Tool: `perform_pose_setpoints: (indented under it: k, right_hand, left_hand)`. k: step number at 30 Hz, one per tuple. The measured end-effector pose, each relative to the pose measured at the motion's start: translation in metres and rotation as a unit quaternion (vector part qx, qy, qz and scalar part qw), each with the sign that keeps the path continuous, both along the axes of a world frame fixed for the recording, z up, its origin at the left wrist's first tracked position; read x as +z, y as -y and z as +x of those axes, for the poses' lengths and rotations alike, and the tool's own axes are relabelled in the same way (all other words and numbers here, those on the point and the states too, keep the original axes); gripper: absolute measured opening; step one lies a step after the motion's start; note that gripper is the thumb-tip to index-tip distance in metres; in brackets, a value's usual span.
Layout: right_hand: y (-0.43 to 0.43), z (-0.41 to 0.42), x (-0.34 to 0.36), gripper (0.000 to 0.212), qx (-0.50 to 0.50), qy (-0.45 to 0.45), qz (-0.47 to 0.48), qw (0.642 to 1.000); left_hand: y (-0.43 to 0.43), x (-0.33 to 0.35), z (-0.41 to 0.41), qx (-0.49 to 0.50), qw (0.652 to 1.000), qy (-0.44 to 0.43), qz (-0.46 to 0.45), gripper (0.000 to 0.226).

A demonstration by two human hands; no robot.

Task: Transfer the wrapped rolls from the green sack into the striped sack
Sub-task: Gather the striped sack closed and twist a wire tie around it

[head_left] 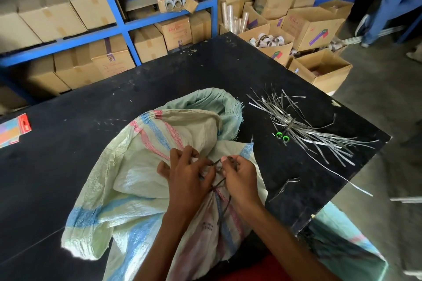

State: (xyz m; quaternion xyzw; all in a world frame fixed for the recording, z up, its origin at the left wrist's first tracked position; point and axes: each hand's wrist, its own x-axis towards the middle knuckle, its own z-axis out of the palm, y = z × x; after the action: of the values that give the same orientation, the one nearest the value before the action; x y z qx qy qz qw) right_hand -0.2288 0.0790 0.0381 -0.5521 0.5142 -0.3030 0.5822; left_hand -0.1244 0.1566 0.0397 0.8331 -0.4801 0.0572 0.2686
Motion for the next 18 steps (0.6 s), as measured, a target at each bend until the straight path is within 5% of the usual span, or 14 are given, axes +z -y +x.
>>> perform_pose_setpoints:
  k: [6, 11, 18]
  right_hand:
    - [-0.005, 0.004, 0.01, 0.027, -0.027, 0.109, 0.141, 0.984]
    - [0.007, 0.0, 0.013, 0.02, -0.027, 0.229, 0.363, 0.903]
    - [0.008, 0.002, 0.015, 0.024, -0.045, 0.192, 0.371, 0.908]
  left_hand:
    - [-0.003, 0.0, -0.007, 0.006, 0.998, 0.039, -0.044, 0.007]
    - [0.001, 0.001, 0.003, -0.014, 0.996, -0.073, -0.051, 0.012]
    - [-0.004, 0.012, 0.001, -0.139, 0.979, 0.152, -0.007, 0.015]
